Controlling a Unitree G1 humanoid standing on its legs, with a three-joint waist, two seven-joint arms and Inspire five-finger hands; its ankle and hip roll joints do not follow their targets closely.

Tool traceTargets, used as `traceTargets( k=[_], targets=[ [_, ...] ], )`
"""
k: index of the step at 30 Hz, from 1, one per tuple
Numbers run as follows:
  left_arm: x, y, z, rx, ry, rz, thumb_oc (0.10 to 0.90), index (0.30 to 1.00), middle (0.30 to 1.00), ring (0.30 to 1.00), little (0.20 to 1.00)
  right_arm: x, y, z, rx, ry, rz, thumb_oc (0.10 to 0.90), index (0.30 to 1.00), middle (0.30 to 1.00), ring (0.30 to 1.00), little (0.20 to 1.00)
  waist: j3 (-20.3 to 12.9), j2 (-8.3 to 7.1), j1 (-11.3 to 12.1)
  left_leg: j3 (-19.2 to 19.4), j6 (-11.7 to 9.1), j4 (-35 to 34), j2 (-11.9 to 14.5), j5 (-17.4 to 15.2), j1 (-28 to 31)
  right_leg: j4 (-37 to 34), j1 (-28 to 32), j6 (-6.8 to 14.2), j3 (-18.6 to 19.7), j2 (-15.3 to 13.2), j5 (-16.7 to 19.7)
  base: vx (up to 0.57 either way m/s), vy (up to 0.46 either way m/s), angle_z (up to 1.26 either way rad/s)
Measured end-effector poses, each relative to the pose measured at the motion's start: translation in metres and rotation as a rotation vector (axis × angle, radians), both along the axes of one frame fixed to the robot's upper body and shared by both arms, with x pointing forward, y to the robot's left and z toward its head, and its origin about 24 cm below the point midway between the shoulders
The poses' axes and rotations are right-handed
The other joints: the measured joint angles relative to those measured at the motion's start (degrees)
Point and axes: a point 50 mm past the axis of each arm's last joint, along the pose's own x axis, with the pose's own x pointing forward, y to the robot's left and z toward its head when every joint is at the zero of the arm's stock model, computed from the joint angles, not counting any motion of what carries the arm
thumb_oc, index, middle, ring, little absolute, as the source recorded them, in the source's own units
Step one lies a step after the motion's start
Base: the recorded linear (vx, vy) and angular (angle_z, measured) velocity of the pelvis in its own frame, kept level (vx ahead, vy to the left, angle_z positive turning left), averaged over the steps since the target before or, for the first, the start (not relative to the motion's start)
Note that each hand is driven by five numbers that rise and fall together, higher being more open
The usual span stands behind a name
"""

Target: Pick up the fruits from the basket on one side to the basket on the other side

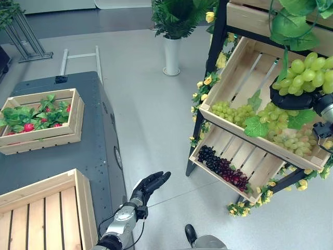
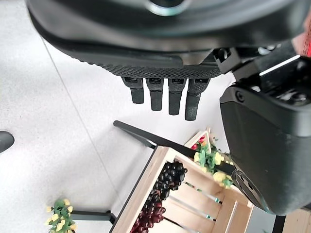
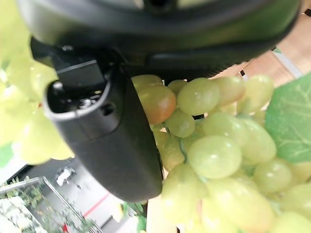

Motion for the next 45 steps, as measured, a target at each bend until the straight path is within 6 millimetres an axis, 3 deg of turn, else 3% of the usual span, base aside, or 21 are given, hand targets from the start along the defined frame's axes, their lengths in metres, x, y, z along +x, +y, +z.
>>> traceTargets(
  k=[9, 20, 24, 29, 41, 42, 43, 45],
  targets=[
    [-0.001, 0.000, -0.001, 0.000, 0.004, -0.002, 0.800, 0.900, 0.900, 0.900, 0.900, 0.005, -0.007, -0.001, -0.073, 0.005, -0.041, 0.400, 0.300, 0.300, 0.300, 0.300, 0.00, 0.00, 0.15, -0.46, 0.01, 0.00, 0.04, 0.00, -0.03, -0.01, 0.17, -0.03, -0.82, -0.09, -0.08, -0.02, 0.003, 0.02],
    [0.000, 0.000, 0.000, 0.002, 0.003, -0.001, 0.800, 0.900, 0.900, 0.900, 0.900, 0.007, -0.036, -0.049, -0.412, 0.254, -0.211, 0.400, 0.300, 0.300, 0.300, 0.300, 0.02, -0.03, 0.62, -0.60, 0.22, 0.00, 0.04, -0.14, -0.16, -0.01, 0.13, 0.06, -1.00, -0.11, -0.22, -0.01, 0.000, 0.01],
    [0.002, -0.001, 0.001, 0.003, -0.001, -0.006, 0.800, 0.900, 0.900, 0.900, 0.900, 0.009, -0.048, -0.046, -0.404, 0.292, -0.298, 0.400, 0.300, 0.300, 0.300, 0.300, 0.02, -0.04, 0.96, -0.55, 0.22, 0.00, -0.04, -0.14, -0.14, -0.01, 0.14, 0.01, -0.95, -0.13, -0.18, 0.03, 0.028, 0.00],
    [0.002, 0.001, 0.001, 0.012, 0.002, -0.003, 0.800, 0.900, 0.900, 0.900, 0.900, 0.007, -0.077, -0.045, -0.361, 0.390, -0.466, 0.400, 0.300, 0.300, 0.300, 0.300, 0.04, -0.09, 1.93, -1.04, 0.29, 0.00, -0.33, -0.18, -0.32, -0.01, 0.17, 0.08, -1.11, -0.23, -0.35, 0.01, 0.014, 0.05],
    [0.004, 0.001, 0.001, 0.014, 0.001, -0.006, 0.800, 0.900, 0.900, 0.900, 0.900, 0.014, -0.081, -0.036, -0.407, 0.438, -0.521, 0.400, 0.300, 0.300, 0.300, 0.300, 0.25, -0.59, 2.32, -1.00, 0.41, -0.01, -0.37, -0.29, -0.44, -0.02, 0.08, 0.18, -1.07, -0.30, -0.43, 0.00, 0.000, 0.00],
    [0.004, 0.001, 0.002, 0.014, 0.001, -0.006, 0.800, 0.900, 0.900, 0.900, 0.900, 0.014, -0.081, -0.036, -0.407, 0.438, -0.521, 0.764, 0.846, 0.846, 0.846, 0.846, 0.26, -0.61, 2.31, -0.99, 0.41, 0.00, -0.37, -0.29, -0.47, -0.02, 0.06, 0.19, -1.07, -0.30, -0.43, 0.00, 0.000, 0.00],
    [0.004, 0.001, 0.001, 0.014, 0.001, -0.006, 0.800, 0.900, 0.900, 0.900, 0.900, 0.014, -0.081, -0.036, -0.407, 0.438, -0.521, 0.800, 0.900, 0.900, 0.900, 0.900, 0.27, -0.62, 2.30, -0.99, 0.41, 0.00, -0.38, -0.29, -0.51, -0.02, 0.01, 0.19, -1.07, -0.31, -0.43, -0.06, -0.041, 0.00],
    [0.004, 0.001, 0.002, 0.014, 0.001, -0.006, 0.800, 0.900, 0.900, 0.900, 0.900, 0.015, -0.080, -0.035, -0.404, 0.431, -0.514, 0.800, 0.900, 0.900, 0.900, 0.900, 0.28, -0.64, 2.22, -0.90, 0.22, 0.03, -0.34, -0.13, -0.83, 0.00, -0.23, 0.17, -1.01, -0.29, -0.40, -0.06, -0.043, -0.03]
  ],
)
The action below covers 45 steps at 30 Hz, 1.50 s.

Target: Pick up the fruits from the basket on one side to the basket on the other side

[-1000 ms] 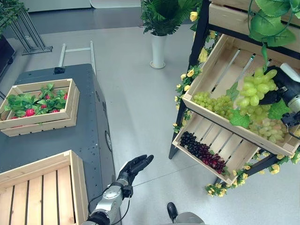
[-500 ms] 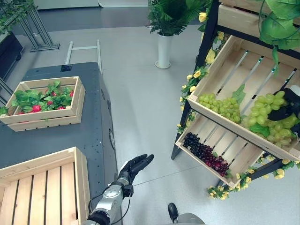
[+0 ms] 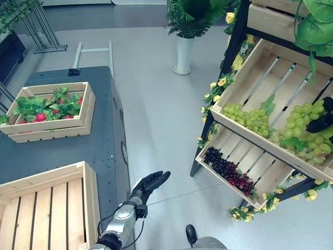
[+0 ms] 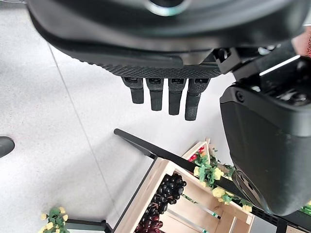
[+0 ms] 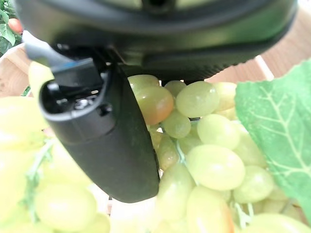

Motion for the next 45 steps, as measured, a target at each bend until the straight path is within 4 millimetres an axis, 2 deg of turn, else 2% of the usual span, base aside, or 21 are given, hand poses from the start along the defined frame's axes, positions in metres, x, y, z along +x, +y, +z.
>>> traceTargets(
  k=[6, 10, 14, 17, 21, 24, 27, 30, 31, 35, 38, 41, 45],
  targets=[
    [0.000, 0.000, 0.000, -0.001, 0.004, -0.005, 0.800, 0.900, 0.900, 0.900, 0.900, 0.006, 0.012, 0.007, -0.005, -0.051, 0.058, 0.800, 0.900, 0.900, 0.900, 0.900, 0.00, -0.09, -0.71, 0.29, 0.05, -0.02, -0.13, -0.07, -0.26, 0.01, -0.48, 0.07, 0.30, 0.03, 0.07, 0.00, 0.000, -0.02],
    [0.000, 0.000, 0.000, -0.005, 0.007, -0.011, 0.800, 0.900, 0.900, 0.900, 0.900, 0.010, 0.033, 0.014, -0.006, -0.113, 0.153, 0.800, 0.900, 0.900, 0.900, 0.900, 0.00, -0.08, -1.57, 0.59, 0.08, -0.03, -0.13, -0.10, -0.11, 0.01, -0.47, 0.09, 0.56, 0.06, 0.09, 0.02, 0.020, -0.03],
    [0.000, -0.001, 0.000, -0.011, 0.008, -0.020, 0.800, 0.900, 0.900, 0.900, 0.900, 0.004, 0.048, 0.017, 0.024, -0.185, 0.258, 0.800, 0.900, 0.900, 0.900, 0.900, 0.02, -0.15, -2.73, 1.00, 0.26, -0.03, -0.19, -0.27, 0.19, 0.00, -0.43, 0.14, 1.13, 0.14, 0.12, 0.03, 0.033, -0.04],
    [0.000, -0.001, 0.000, -0.011, 0.008, -0.022, 0.800, 0.900, 0.900, 0.900, 0.900, -0.004, 0.049, 0.009, 0.032, -0.184, 0.285, 0.800, 0.900, 0.900, 0.900, 0.900, 0.01, -0.20, -3.74, 1.42, 0.25, -0.03, -0.25, -0.39, 0.39, 0.01, -0.42, 0.20, 1.53, 0.17, 0.17, 0.00, 0.006, -0.09],
    [0.000, -0.002, 0.000, -0.013, 0.006, -0.025, 0.800, 0.900, 0.900, 0.900, 0.900, -0.015, 0.043, -0.010, 0.039, -0.125, 0.267, 0.800, 0.900, 0.900, 0.900, 0.900, -0.01, -0.21, -5.37, 2.54, 0.29, -0.04, -0.10, -0.70, 0.89, 0.00, -0.39, 0.37, 2.19, 0.18, 0.20, 0.00, 0.003, -0.14],
    [0.000, -0.002, 0.000, -0.014, 0.006, -0.026, 0.800, 0.900, 0.900, 0.900, 0.900, -0.015, 0.044, -0.011, 0.032, -0.123, 0.275, 0.800, 0.900, 0.900, 0.900, 0.900, -0.01, -0.21, -7.06, 3.02, 0.33, -0.04, -0.14, -0.74, 1.03, -0.02, -0.51, 0.64, 3.01, 0.24, -0.03, 0.01, 0.012, -0.11],
    [0.002, -0.006, 0.000, -0.023, 0.003, -0.030, 0.800, 0.900, 0.900, 0.900, 0.900, -0.018, 0.048, -0.009, 0.032, -0.148, 0.306, 0.800, 0.900, 0.900, 0.900, 0.900, -0.03, -0.17, -7.13, 3.38, 0.30, -0.03, -0.11, -0.79, 1.23, -0.02, -0.58, 0.65, 3.17, 0.32, -0.03, 0.04, 0.016, -0.05],
    [0.001, -0.006, 0.000, -0.021, 0.004, -0.033, 0.800, 0.900, 0.900, 0.900, 0.900, -0.035, 0.047, -0.009, 0.021, -0.230, 0.307, 0.800, 0.900, 0.900, 0.900, 0.900, -0.03, -0.02, -7.07, 3.24, 0.27, -0.03, -0.09, -0.77, 1.15, -0.01, -0.57, 0.58, 3.31, 0.40, 0.00, 0.01, 0.003, 0.01],
    [0.000, -0.006, -0.001, -0.019, 0.007, -0.031, 0.800, 0.900, 0.900, 0.900, 0.900, -0.040, 0.049, -0.010, -0.037, -0.251, 0.318, 0.800, 0.900, 0.900, 0.900, 0.900, -0.06, 0.19, -7.26, 3.31, 0.24, -0.03, -0.11, -0.80, 1.18, -0.01, -0.58, 0.59, 3.41, 0.41, -0.01, 0.00, 0.000, 0.00],
    [-0.001, -0.005, -0.002, -0.016, 0.011, -0.022, 0.800, 0.900, 0.900, 0.900, 0.900, -0.057, 0.073, -0.010, -0.232, -0.359, 0.408, 0.800, 0.900, 0.900, 0.900, 0.900, -0.10, 1.00, -9.14, 3.61, 0.23, -0.04, -0.18, -0.96, 1.31, -0.01, -0.59, 0.64, 3.71, 0.36, -0.03, 0.03, 0.021, -0.03],
    [-0.006, -0.006, -0.005, -0.027, 0.019, -0.009, 0.800, 0.900, 0.900, 0.900, 0.900, -0.076, 0.093, -0.010, -0.361, -0.464, 0.502, 0.800, 0.900, 0.900, 0.900, 0.900, -0.42, 1.95, -10.11, 4.33, 0.15, -0.04, -0.05, -1.31, 1.61, -0.01, -0.56, 0.65, 4.64, 0.62, -0.04, 0.04, 0.030, -0.14],
    [-0.010, -0.013, -0.009, -0.048, 0.033, 0.004, 0.800, 0.900, 0.900, 0.900, 0.900, -0.097, 0.098, -0.014, -0.370, -0.558, 0.513, 0.800, 0.900, 0.900, 0.900, 0.900, -0.89, 2.75, -10.52, 4.41, 0.03, -0.04, -0.07, -1.52, 1.79, -0.02, -0.65, 0.67, 4.87, 0.70, -0.17, 0.01, 0.023, -0.08],
    [-0.019, -0.016, -0.015, -0.059, 0.059, 0.014, 0.800, 0.900, 0.900, 0.900, 0.900, -0.105, 0.107, -0.019, -0.339, -0.603, 0.550, 0.800, 0.900, 0.900, 0.900, 0.900, -1.48, 3.74, -11.92, 4.83, -0.10, -0.05, -0.08, -1.70, 1.60, -0.03, -0.78, 0.74, 5.04, 0.70, -0.20, -0.01, 0.005, -0.06]
  ],
)
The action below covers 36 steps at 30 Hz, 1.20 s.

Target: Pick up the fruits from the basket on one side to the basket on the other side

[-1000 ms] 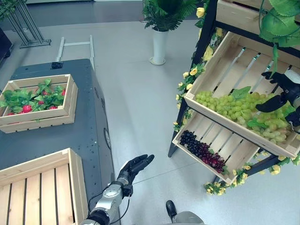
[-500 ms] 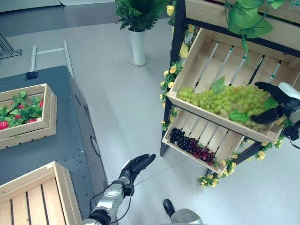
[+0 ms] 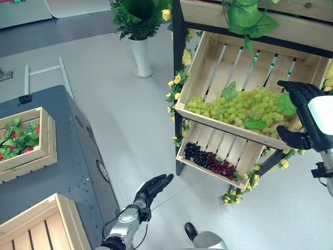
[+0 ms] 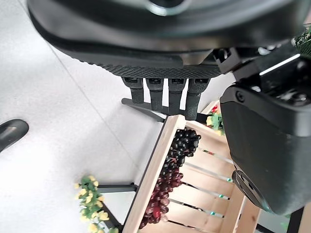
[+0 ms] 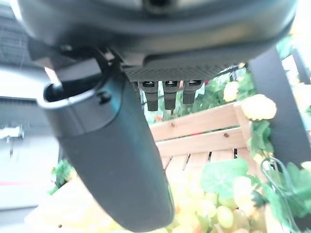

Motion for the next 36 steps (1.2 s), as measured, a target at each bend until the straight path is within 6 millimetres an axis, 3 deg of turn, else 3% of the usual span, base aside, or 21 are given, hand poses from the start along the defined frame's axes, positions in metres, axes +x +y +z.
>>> traceTargets(
  k=[5, 10, 16, 26, 29, 36],
  targets=[
    [-0.004, -0.007, -0.004, -0.015, 0.019, 0.002, 0.800, 0.900, 0.900, 0.900, 0.900, -0.007, 0.014, 0.000, -0.059, -0.034, 0.113, 0.800, 0.900, 0.900, 0.900, 0.900, -0.69, 1.13, -0.03, 0.77, 0.00, 0.00, 0.06, 0.00, -0.31, 0.00, -0.71, 0.05, 1.06, 0.22, 0.07, 0.00, 0.003, -0.08],
    [-0.005, -0.015, -0.005, -0.033, 0.019, 0.001, 0.800, 0.900, 0.900, 0.900, 0.900, -0.014, 0.044, 0.000, -0.173, -0.136, 0.347, 0.800, 0.900, 0.900, 0.900, 0.900, -1.01, 1.61, 0.37, 0.74, 0.00, 0.01, 0.09, 0.01, -0.36, 0.01, -0.70, 0.23, 1.00, 0.21, 0.19, 0.00, -0.025, 0.00],
    [-0.009, -0.015, -0.009, -0.013, 0.034, -0.013, 0.800, 0.900, 0.900, 0.900, 0.900, -0.014, 0.065, -0.014, -0.156, -0.038, 0.500, 0.800, 0.900, 0.900, 0.900, 0.900, -1.22, 1.57, 1.89, 0.61, 0.04, 0.02, 0.09, 0.31, -0.31, 0.01, -0.69, 0.21, 0.74, 0.19, 0.20, -0.01, -0.033, 0.01],
    [-0.021, -0.014, -0.020, 0.123, 0.044, 0.118, 0.800, 0.900, 0.900, 0.900, 0.900, -0.022, 0.124, -0.077, 0.194, 0.206, 0.696, 0.800, 0.900, 0.900, 0.900, 0.900, -2.00, 0.62, 2.83, -0.31, 0.08, 0.01, 0.20, 0.34, -0.43, 0.00, -0.28, 0.00, -0.49, 0.04, 0.05, -0.01, -0.064, 0.04],
    [-0.037, -0.015, -0.031, 0.158, 0.114, 0.112, 0.800, 0.900, 0.900, 0.900, 0.900, -0.020, 0.137, -0.096, 0.237, 0.279, 0.735, 0.800, 0.900, 0.900, 0.900, 0.900, -2.33, 0.07, 4.56, -0.80, 0.01, 0.01, 0.23, 0.43, -0.57, 0.00, -0.23, -0.07, -0.75, -0.06, 0.00, 0.00, -0.057, 0.06],
    [-0.055, -0.010, -0.040, 0.257, 0.175, 0.069, 0.800, 0.900, 0.900, 0.900, 0.900, -0.018, 0.156, -0.121, 0.258, 0.395, 0.784, 0.800, 0.900, 0.900, 0.900, 0.900, -2.58, -0.32, 8.14, -2.45, -0.12, 0.02, 0.36, 0.69, -0.61, 0.01, 0.23, -0.58, -3.03, -0.26, 0.08, 0.00, -0.068, 0.14]
  ],
)
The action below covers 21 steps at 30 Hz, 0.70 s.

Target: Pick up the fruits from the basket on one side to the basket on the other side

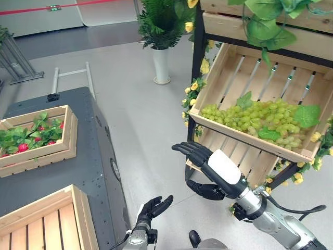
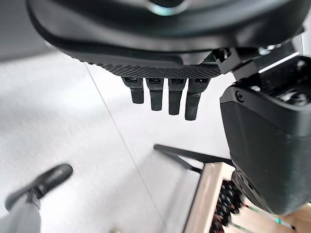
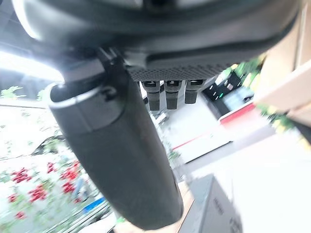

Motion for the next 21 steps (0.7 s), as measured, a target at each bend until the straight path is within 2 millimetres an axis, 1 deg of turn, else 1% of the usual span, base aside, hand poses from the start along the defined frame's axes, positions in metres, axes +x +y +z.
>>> traceTargets(
  k=[2, 4, 5, 6, 7, 8, 9, 12, 14, 16, 18, 20, 21],
  targets=[
    [-0.002, 0.003, -0.001, 0.025, 0.018, -0.014, 0.800, 0.900, 0.900, 0.900, 0.900, 0.000, 0.002, -0.014, -0.015, 0.068, -0.013, 0.800, 0.900, 0.900, 0.900, 0.900, -0.13, -0.21, 0.96, -0.58, -0.03, 0.00, 0.05, 0.06, -0.11, -0.01, 0.13, -0.11, -0.82, -0.12, -0.09, -0.04, -0.103, 0.13],
    [-0.007, 0.010, -0.004, 0.058, 0.046, -0.028, 0.800, 0.900, 0.900, 0.900, 0.900, 0.000, 0.000, -0.036, -0.036, 0.188, -0.065, 0.800, 0.900, 0.900, 0.900, 0.900, -0.29, -0.46, 1.74, -1.43, -0.02, 0.18, 0.13, 0.49, -0.45, 0.01, 0.21, -0.27, -1.99, -0.23, -0.20, -0.06, -0.122, 0.20],
    [-0.008, 0.012, -0.004, 0.064, 0.050, -0.031, 0.800, 0.900, 0.900, 0.900, 0.900, 0.001, -0.001, -0.040, -0.046, 0.210, -0.079, 0.800, 0.900, 0.900, 0.900, 0.900, -0.32, -0.51, 1.89, -1.53, 0.01, -0.01, 0.11, 0.40, -0.53, -0.02, 0.15, -0.23, -2.21, -0.24, -0.39, 0.01, -0.073, 0.17],
    [-0.010, 0.016, -0.005, 0.083, 0.060, -0.046, 0.800, 0.900, 0.900, 0.900, 0.900, 0.001, -0.005, -0.052, -0.051, 0.278, -0.122, 0.800, 0.900, 0.900, 0.900, 0.900, -0.32, -0.55, 3.04, -1.81, -0.08, 0.03, 0.24, 0.54, -0.70, -0.01, 0.09, -0.21, -2.45, -0.30, -0.39, 0.01, -0.069, 0.05],
    [-0.011, 0.017, -0.005, 0.094, 0.065, -0.057, 0.800, 0.900, 0.900, 0.900, 0.900, 0.001, -0.007, -0.061, -0.062, 0.315, -0.150, 0.800, 0.900, 0.900, 0.900, 0.900, -0.38, -0.65, 3.32, -1.83, -0.13, 0.01, 0.28, 0.56, -0.62, -0.01, 0.13, -0.42, -2.45, -0.17, -0.29, 0.01, -0.069, 0.08],
    [-0.012, 0.019, -0.005, 0.104, 0.070, -0.069, 0.800, 0.900, 0.900, 0.900, 0.900, 0.000, -0.013, -0.073, -0.089, 0.373, -0.193, 0.800, 0.900, 0.900, 0.900, 0.900, -0.38, -0.64, 4.16, -2.34, -0.18, 0.01, 0.35, 0.61, -0.73, -0.02, 0.24, -0.48, -3.01, -0.16, -0.34, 0.02, -0.087, 0.16],
    [-0.012, 0.021, -0.005, 0.113, 0.070, -0.083, 0.800, 0.900, 0.900, 0.900, 0.900, -0.002, -0.019, -0.085, -0.115, 0.424, -0.233, 0.800, 0.900, 0.900, 0.900, 0.900, -0.38, -0.65, 4.37, -2.83, -0.23, 0.00, 0.37, 0.65, -0.87, -0.03, 0.28, -0.59, -3.79, -0.22, -0.41, 0.02, -0.077, 0.18],
    [-0.013, 0.027, -0.005, 0.137, 0.076, -0.119, 0.800, 0.900, 0.900, 0.900, 0.900, -0.005, -0.030, -0.099, -0.174, 0.495, -0.278, 0.800, 0.900, 0.900, 0.900, 0.900, -0.37, -0.62, 5.73, -3.21, -0.32, -0.01, 0.57, 0.74, -1.03, -0.22, 0.32, -0.81, -4.38, -0.23, -0.58, 0.01, -0.068, 0.09],
    [-0.014, 0.028, -0.005, 0.152, 0.084, -0.149, 0.800, 0.900, 0.900, 0.900, 0.900, -0.006, -0.030, -0.104, -0.179, 0.521, -0.292, 0.800, 0.900, 0.900, 0.900, 0.900, -0.38, -0.63, 6.24, -3.46, -0.36, -0.01, 0.72, 0.76, -1.04, -0.22, 0.39, -0.67, -5.51, -0.38, -0.83, 0.01, -0.054, 0.06],
    [-0.014, 0.028, -0.005, 0.153, 0.088, -0.173, 0.800, 0.900, 0.900, 0.900, 0.900, -0.007, -0.030, -0.108, -0.155, 0.558, -0.309, 0.800, 0.900, 0.900, 0.900, 0.900, -0.38, -0.63, 6.30, -4.24, -0.47, -0.01, 0.80, 0.84, -1.10, -0.23, 0.66, -0.83, -6.31, -0.31, -0.91, 0.00, -0.050, 0.20],
    [-0.015, 0.026, -0.006, 0.139, 0.095, -0.204, 0.800, 0.900, 0.900, 0.900, 0.900, -0.009, -0.028, -0.115, -0.119, 0.620, -0.341, 0.800, 0.900, 0.900, 0.900, 0.900, -0.40, -0.59, 6.83, -4.99, -0.57, 0.00, 0.90, 0.91, -1.00, -0.23, 1.12, -1.10, -6.97, -0.19, -0.92, 0.00, -0.057, 0.21],
    [-0.021, 0.025, -0.008, 0.113, 0.113, -0.223, 0.800, 0.900, 0.900, 0.900, 0.900, -0.012, -0.025, -0.127, -0.050, 0.704, -0.406, 0.800, 0.900, 0.900, 0.900, 0.900, -0.41, -0.57, 7.17, -5.58, -0.59, 0.00, 0.96, 0.93, -1.07, -0.23, 1.31, -1.27, -7.51, -0.23, -0.93, -0.01, -0.056, 0.14],
    [-0.025, 0.024, -0.009, 0.105, 0.126, -0.236, 0.800, 0.900, 0.900, 0.900, 0.900, -0.015, -0.023, -0.135, -0.042, 0.747, -0.435, 0.800, 0.900, 0.900, 0.900, 0.900, -0.46, -0.47, 7.35, -6.04, -0.55, 0.01, 0.94, 1.00, -1.24, -0.24, 1.39, -1.25, -8.11, -0.34, -1.07, -0.01, -0.044, 0.17]
  ],
)
